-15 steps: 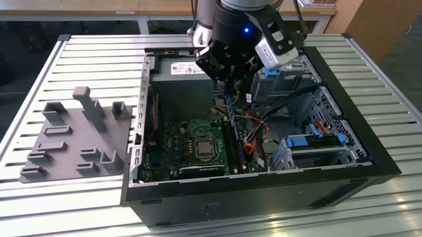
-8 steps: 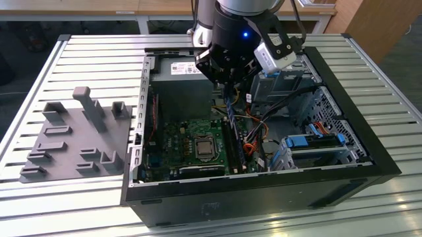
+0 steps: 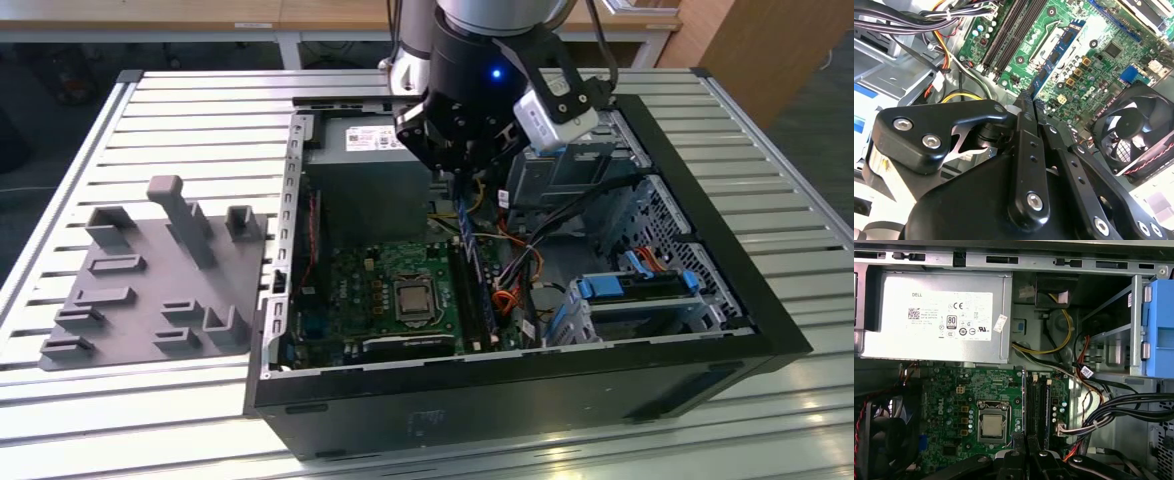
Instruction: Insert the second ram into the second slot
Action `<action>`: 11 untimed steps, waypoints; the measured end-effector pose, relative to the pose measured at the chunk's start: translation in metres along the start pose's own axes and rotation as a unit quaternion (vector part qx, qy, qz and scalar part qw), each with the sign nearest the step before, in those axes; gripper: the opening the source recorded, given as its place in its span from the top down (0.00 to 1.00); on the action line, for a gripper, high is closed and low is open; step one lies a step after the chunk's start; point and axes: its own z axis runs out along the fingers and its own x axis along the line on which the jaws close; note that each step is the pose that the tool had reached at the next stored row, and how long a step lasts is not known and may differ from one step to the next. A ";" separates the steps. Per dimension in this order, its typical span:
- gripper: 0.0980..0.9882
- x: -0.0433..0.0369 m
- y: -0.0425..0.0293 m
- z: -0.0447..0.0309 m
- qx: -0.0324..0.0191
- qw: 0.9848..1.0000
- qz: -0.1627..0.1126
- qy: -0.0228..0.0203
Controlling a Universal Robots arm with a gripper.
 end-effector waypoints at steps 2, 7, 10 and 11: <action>0.96 0.0000 0.0000 0.0005 0.000 1.000 0.000 0.000; 0.96 0.0000 0.0000 0.0016 0.000 1.000 0.000 0.000; 0.96 0.0000 -0.0001 0.0023 0.000 1.000 0.000 0.000; 0.96 0.0000 -0.0001 0.0027 0.000 1.000 0.000 0.000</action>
